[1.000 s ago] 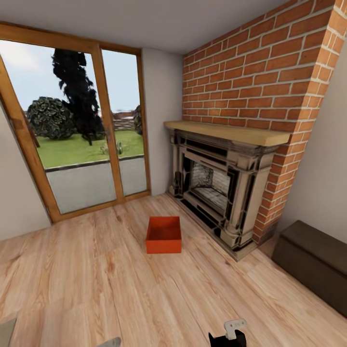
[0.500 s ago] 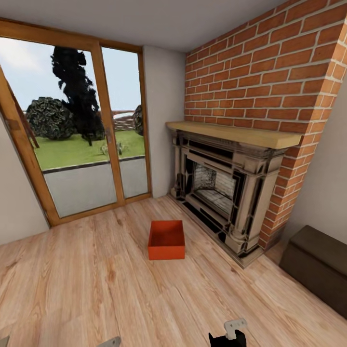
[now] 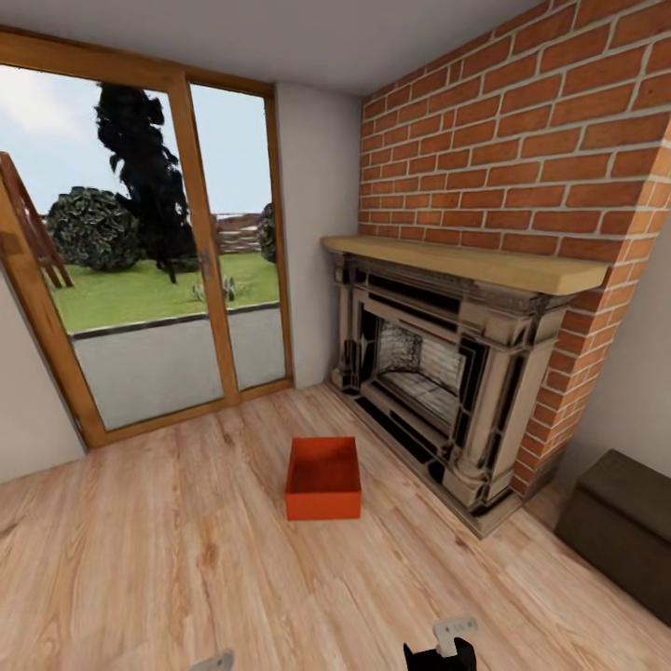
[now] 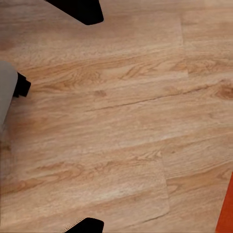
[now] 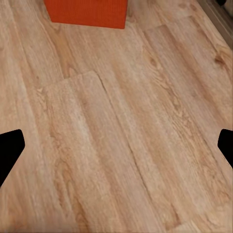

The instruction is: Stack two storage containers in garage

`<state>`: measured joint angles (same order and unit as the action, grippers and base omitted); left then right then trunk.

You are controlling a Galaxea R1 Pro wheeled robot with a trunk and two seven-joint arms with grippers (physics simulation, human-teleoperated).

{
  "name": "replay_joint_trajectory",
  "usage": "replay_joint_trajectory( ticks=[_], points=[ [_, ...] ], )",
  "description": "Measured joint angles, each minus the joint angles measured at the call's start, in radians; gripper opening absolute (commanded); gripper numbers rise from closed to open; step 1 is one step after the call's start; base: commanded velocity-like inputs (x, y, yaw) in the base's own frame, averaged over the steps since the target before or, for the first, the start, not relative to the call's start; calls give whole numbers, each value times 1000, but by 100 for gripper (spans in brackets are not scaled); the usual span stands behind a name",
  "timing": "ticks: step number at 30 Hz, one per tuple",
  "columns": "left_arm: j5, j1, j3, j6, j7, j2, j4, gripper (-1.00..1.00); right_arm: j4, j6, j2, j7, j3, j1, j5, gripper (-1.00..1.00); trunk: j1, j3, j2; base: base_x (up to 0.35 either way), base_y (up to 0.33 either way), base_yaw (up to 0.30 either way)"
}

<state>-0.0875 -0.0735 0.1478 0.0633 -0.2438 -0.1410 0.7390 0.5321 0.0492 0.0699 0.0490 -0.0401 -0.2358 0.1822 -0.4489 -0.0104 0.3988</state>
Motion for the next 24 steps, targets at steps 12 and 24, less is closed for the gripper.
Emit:
replay_joint_trajectory(
  ticks=[12, 24],
  points=[
    [-4, 0, 0, 0, 0, 1, 0, 100, -1, 0, 0, 0, 0, 0, 0, 100, 0, 0, 0, 322, 9, 0],
    [1, 0, 0, 24, -4, -1, 1, 100, -1, 0, 0, 0, 0, 0, 0, 100, 0, 0, 0, 315, 138, 0]
  ],
)
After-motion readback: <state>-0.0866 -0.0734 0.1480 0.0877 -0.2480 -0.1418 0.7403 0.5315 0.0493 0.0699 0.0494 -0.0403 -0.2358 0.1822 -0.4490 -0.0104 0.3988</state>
